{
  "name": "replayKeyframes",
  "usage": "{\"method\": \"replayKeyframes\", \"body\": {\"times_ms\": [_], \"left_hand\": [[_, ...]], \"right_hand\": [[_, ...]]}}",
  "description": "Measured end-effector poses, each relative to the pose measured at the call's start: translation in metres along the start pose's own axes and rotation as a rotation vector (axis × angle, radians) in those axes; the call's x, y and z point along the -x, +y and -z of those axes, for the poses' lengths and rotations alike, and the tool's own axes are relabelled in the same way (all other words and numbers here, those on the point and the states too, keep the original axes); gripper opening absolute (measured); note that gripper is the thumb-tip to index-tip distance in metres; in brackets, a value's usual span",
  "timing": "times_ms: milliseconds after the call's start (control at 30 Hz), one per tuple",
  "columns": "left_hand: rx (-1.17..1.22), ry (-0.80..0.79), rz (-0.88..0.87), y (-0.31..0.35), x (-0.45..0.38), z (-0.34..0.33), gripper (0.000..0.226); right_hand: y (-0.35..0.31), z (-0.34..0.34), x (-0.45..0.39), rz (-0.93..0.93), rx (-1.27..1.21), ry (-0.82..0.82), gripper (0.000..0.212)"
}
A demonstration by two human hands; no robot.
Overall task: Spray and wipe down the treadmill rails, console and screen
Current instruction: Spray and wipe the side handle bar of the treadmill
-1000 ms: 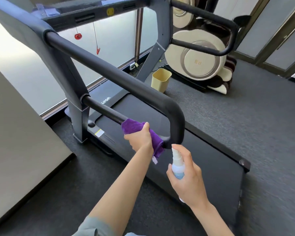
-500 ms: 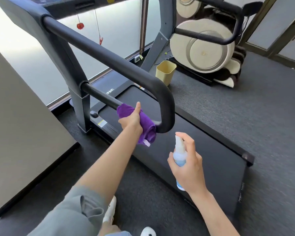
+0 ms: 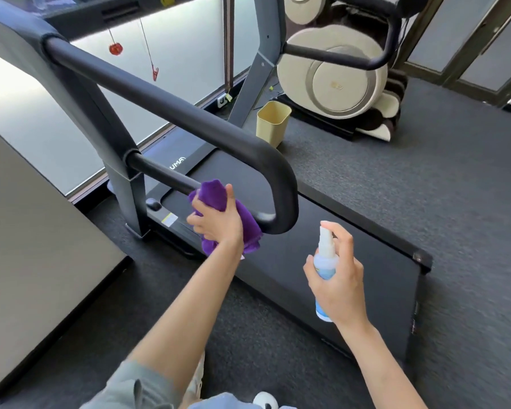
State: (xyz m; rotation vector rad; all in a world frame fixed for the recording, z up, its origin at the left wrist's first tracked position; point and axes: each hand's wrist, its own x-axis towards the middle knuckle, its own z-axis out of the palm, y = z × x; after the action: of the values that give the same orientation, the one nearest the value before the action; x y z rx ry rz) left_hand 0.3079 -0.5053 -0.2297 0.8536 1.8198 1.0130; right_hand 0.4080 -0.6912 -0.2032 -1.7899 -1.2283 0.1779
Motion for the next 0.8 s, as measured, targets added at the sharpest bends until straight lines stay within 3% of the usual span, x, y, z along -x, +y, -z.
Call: {"method": "replayKeyframes", "body": {"times_ms": [133,200,300,400,467,600,733,800], "left_hand": [[0.218,-0.045,-0.094,-0.017,0.009,0.014,0.054],[0.231,-0.042,-0.29,-0.018,0.006,0.024,0.049],[-0.202,-0.159,-0.843,-0.014,0.003,0.024,0.045],[-0.764,-0.2,-1.064,-0.001,-0.013,0.011,0.068],[-0.957,-0.215,-1.156,0.012,-0.028,0.006,0.078],[-0.95,-0.24,-1.093,0.021,-0.038,-0.001,0.073],[-0.707,-0.23,-1.033,0.004,-0.007,0.001,0.052],[-0.518,-0.278,-0.902,0.001,0.007,0.003,0.046]], "right_hand": [[0.0,0.0,-0.001,0.014,-0.009,-0.019,0.069],[0.0,-0.001,-0.003,0.024,-0.021,-0.034,0.069],[0.001,-0.003,-0.007,0.043,-0.028,-0.031,0.069],[0.005,-0.005,-0.01,0.045,-0.026,-0.025,0.069],[0.007,-0.004,-0.01,0.038,-0.022,-0.016,0.069],[0.009,-0.002,-0.01,0.027,-0.016,-0.009,0.069],[0.012,0.002,-0.011,0.034,-0.033,0.022,0.072],[0.012,0.003,-0.01,0.025,-0.044,0.031,0.072]]}}
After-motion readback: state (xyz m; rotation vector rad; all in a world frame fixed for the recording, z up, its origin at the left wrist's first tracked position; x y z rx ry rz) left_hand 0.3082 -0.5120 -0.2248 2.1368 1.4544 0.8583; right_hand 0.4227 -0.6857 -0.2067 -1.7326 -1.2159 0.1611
